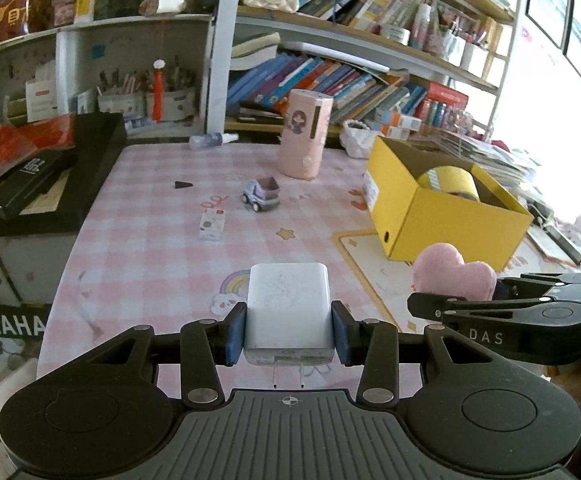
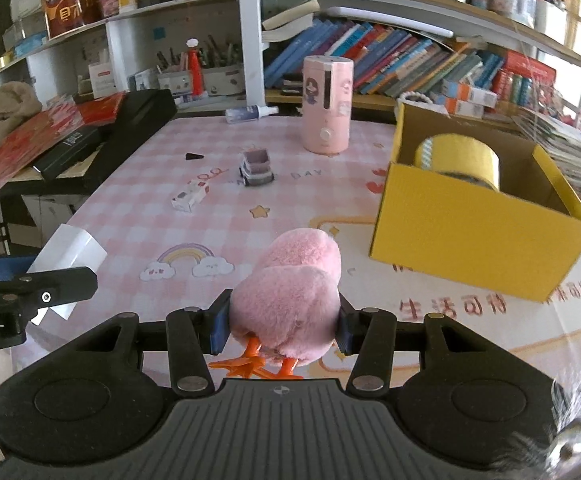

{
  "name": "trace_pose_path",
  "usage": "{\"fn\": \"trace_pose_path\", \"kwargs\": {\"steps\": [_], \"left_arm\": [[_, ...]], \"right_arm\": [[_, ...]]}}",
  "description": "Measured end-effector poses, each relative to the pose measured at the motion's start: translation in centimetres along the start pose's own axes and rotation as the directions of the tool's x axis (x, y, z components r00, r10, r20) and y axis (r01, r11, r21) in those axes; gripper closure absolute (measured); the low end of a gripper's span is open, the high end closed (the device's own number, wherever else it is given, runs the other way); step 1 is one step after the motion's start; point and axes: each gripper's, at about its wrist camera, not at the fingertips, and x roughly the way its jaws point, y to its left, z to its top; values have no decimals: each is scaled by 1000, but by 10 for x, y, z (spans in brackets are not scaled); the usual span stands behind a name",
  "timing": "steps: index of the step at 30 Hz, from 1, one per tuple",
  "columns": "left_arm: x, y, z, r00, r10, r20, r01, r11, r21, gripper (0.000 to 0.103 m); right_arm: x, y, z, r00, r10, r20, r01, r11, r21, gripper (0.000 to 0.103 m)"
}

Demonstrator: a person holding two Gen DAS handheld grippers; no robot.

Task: Organize objects
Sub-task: 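Lift the charger and pink chick and carry them toward the yellow box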

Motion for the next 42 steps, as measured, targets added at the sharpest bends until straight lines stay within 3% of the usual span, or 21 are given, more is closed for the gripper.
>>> {"fn": "trace_pose_path", "kwargs": {"steps": [12, 20, 42], "left_arm": [[-11, -19, -16, 998, -60, -30, 61, 996, 66, 62], [-8, -39, -18, 990, -133, -43, 138, 982, 129, 62], [23, -95, -10, 962, -259, -85, 271, 936, 226, 62]], "right_arm": [[-28, -6, -34, 999, -46, -16, 47, 997, 67, 57], [-48, -23, -53, 993, -118, -25, 121, 983, 137, 57], [-68, -81, -70, 963, -261, -67, 270, 925, 267, 57]]}}
